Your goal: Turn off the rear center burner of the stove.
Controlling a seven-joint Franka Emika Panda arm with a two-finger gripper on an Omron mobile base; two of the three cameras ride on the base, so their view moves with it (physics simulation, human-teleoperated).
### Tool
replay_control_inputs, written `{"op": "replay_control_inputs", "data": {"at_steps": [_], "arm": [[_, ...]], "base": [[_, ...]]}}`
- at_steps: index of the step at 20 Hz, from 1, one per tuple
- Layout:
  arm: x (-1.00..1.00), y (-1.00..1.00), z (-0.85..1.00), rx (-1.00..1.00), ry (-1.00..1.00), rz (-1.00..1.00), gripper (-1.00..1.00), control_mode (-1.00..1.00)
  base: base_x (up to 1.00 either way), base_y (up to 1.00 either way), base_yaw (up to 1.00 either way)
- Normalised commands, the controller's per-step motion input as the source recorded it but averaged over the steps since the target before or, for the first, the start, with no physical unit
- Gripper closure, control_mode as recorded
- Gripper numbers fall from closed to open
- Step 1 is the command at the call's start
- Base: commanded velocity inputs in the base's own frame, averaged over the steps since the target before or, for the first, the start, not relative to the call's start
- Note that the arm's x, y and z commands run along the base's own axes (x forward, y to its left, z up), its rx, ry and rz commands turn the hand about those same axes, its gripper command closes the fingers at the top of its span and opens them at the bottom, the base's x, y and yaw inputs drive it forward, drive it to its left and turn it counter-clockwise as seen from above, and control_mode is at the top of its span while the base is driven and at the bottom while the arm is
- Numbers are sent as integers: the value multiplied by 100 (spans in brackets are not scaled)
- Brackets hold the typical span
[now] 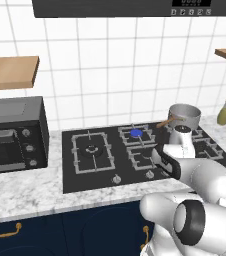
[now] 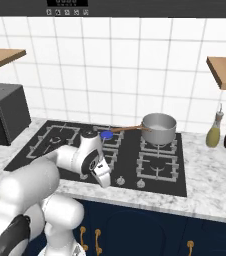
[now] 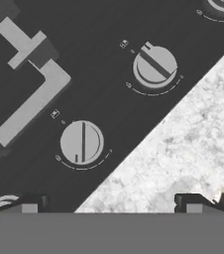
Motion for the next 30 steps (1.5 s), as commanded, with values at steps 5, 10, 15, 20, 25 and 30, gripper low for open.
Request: {"op": "replay_control_inputs", "data": {"at_steps": [5,10,15,20,25,30], "arm": [[5,-9,-11,0,0,0,-100,-100],[15,0,-5,0,0,0,-100,-100],[21,0,-7,0,1,0,-100,-100],[18,0,-13,0,2,0,-100,-100],[19,0,-21,0,2,0,-100,-100],[14,-2,-6,0,0,0,-100,-100]], "base": [[0,0,0],[0,0,0],[0,0,0],[0,0,0],[0,0,0],[0,0,0]]}}
